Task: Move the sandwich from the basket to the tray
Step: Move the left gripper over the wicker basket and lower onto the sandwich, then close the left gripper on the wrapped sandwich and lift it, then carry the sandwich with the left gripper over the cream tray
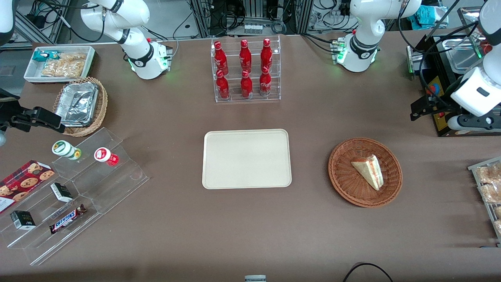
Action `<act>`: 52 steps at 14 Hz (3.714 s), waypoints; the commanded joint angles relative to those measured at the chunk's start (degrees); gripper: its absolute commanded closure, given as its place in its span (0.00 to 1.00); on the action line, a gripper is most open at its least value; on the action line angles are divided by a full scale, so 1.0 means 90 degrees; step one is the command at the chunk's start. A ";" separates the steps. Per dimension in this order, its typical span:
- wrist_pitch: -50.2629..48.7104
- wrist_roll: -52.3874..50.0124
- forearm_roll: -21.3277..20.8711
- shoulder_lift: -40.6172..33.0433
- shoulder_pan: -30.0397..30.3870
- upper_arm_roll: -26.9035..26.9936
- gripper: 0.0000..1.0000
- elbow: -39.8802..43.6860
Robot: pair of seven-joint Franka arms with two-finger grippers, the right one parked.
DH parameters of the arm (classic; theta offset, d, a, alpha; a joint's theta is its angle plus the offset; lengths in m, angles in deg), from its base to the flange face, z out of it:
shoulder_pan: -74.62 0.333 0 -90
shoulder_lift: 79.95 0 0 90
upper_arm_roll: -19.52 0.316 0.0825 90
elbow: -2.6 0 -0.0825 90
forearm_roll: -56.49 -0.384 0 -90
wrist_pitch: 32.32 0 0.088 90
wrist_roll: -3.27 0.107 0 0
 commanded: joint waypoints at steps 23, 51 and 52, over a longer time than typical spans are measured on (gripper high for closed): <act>0.5400 -0.4958 -0.0004 0.1375 -0.0348 0.0007 0.00 -0.3471; 0.2558 -0.4586 -0.0864 0.3904 -0.1646 -0.1956 0.88 0.1059; 0.2578 -0.4722 -0.0864 0.4021 -0.1821 -0.1956 0.89 0.1177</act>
